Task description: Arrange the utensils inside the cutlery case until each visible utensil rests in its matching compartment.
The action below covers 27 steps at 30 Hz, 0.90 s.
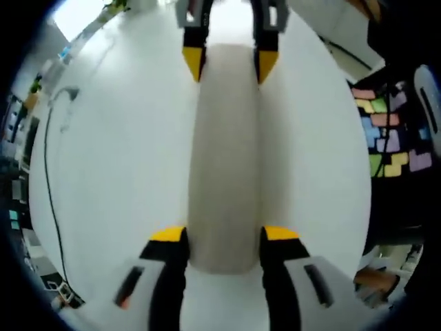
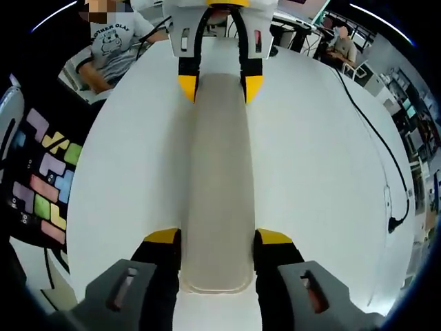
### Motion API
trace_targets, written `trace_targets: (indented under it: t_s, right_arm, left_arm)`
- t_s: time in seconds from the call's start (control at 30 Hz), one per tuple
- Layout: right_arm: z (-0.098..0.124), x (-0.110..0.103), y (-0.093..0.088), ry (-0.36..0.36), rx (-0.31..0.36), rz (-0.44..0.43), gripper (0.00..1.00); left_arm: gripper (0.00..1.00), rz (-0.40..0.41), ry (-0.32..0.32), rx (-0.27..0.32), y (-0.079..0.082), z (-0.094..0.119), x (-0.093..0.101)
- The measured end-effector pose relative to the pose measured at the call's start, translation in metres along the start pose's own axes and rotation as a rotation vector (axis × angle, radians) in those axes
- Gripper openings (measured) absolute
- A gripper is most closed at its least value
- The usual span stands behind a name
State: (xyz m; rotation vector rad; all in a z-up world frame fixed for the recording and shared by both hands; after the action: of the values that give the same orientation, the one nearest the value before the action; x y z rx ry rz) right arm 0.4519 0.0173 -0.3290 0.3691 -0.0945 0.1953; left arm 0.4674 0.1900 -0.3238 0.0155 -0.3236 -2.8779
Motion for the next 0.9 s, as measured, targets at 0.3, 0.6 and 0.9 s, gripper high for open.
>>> trace_targets:
  t_s: [0.3, 0.6, 0.9]
  right_arm:
    - [0.028, 0.025, -0.022, -0.06, 0.016, 0.013, 0.43]
    - [0.011, 0.039, -0.043, -0.023, -0.049, 0.015, 0.43]
    - [0.006, 0.048, -0.045, -0.005, -0.086, 0.014, 0.43]
  left_arm:
    - [0.43, -0.013, 0.037, 0.029, 0.033, 0.011, -0.017]
    - [0.43, 0.006, 0.003, 0.029, 0.046, -0.005, -0.029]
    - [0.43, 0.024, -0.014, 0.024, 0.047, -0.011, -0.034]
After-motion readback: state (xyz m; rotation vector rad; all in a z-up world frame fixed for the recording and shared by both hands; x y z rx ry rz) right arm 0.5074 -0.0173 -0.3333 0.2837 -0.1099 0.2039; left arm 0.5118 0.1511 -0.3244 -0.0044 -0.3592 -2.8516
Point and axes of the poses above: the point that each gripper's makers call its tool centre point, and the gripper's own axes: z roughly backward along the fingers, x roughly to its right, y roughly out of its top, the point moved 5 cm from there along z, roughly backward along the fingers, and after that the axes turned 12 degrees about z, right-handed, at the moved point
